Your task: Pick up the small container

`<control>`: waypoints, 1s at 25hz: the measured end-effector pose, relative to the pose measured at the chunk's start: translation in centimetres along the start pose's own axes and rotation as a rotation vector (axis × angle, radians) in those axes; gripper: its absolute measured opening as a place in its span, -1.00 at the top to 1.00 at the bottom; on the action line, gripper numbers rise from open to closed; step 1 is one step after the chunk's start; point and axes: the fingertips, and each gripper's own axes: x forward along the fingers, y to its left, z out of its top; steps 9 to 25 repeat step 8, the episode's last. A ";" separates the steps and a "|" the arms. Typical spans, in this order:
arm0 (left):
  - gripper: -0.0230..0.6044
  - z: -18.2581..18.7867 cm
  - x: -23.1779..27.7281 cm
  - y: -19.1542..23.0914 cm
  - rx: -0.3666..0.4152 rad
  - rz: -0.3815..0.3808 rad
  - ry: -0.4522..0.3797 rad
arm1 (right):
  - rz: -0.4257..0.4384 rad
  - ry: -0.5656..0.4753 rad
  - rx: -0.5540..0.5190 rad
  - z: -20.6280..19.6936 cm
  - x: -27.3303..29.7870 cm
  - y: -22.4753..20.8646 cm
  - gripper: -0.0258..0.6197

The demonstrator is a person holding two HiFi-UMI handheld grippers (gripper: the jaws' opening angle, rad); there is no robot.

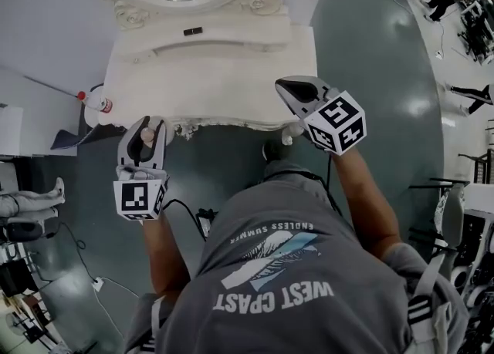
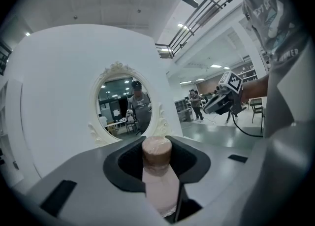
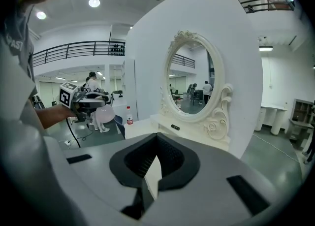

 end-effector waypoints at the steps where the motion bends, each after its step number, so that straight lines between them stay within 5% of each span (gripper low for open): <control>1: 0.51 -0.5 0.6 -0.1 -0.012 -0.010 0.006 | -0.002 0.007 0.007 -0.4 0.1 -0.3 0.84; 8: 0.51 -4.5 6.9 -3.0 -0.087 -0.093 0.077 | 0.017 0.066 0.057 -3.7 0.8 -2.4 0.84; 25: 0.51 -4.5 6.9 -3.0 -0.087 -0.093 0.077 | 0.017 0.066 0.057 -3.7 0.8 -2.4 0.84</control>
